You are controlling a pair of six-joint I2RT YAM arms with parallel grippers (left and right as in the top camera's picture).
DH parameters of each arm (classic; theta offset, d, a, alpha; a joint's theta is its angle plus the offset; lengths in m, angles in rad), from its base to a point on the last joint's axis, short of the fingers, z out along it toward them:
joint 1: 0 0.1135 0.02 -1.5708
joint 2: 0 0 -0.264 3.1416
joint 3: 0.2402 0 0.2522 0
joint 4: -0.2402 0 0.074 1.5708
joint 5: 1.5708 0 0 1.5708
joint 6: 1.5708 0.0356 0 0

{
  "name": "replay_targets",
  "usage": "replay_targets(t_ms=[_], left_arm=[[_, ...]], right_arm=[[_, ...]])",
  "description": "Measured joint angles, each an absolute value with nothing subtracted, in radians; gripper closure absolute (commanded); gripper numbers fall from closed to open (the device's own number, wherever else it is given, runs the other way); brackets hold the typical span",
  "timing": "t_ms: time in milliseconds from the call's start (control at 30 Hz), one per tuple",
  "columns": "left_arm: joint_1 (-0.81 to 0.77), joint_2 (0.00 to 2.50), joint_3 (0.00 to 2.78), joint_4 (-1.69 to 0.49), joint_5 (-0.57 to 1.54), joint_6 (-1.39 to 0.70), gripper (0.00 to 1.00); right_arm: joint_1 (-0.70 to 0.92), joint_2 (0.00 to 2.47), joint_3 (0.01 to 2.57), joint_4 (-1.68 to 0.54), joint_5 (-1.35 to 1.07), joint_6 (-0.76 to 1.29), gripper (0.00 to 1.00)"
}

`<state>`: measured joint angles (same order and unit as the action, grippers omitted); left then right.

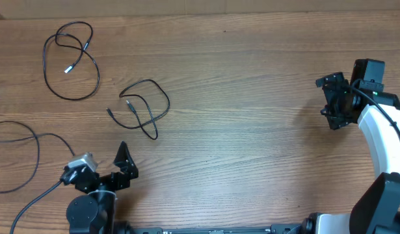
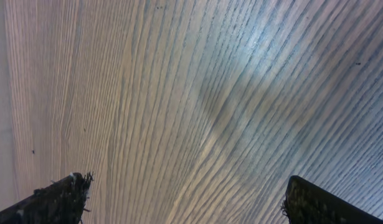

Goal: Untangle cables

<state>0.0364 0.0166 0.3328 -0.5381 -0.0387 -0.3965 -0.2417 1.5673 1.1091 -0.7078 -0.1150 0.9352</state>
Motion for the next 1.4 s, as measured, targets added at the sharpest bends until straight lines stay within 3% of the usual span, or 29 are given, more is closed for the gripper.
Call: replay_targets(t_ms=[333, 633, 1400], left_arm=[[0.054, 0.015, 0.205, -0.271, -0.002, -0.196, 0.00], [0.054, 0.015, 0.079, -0.114, 0.001, -0.145, 0.00], [0.054, 0.015, 0.013, -0.081, 0.028, -0.015, 0.01]], right_arm=[[-0.242, 1.567, 1.109, -0.707, -0.115, 0.935, 0.00], [-0.242, 1.567, 1.109, -0.707, -0.115, 0.935, 0.00], [-0.242, 1.567, 1.109, -0.707, -0.115, 0.934, 0.00]])
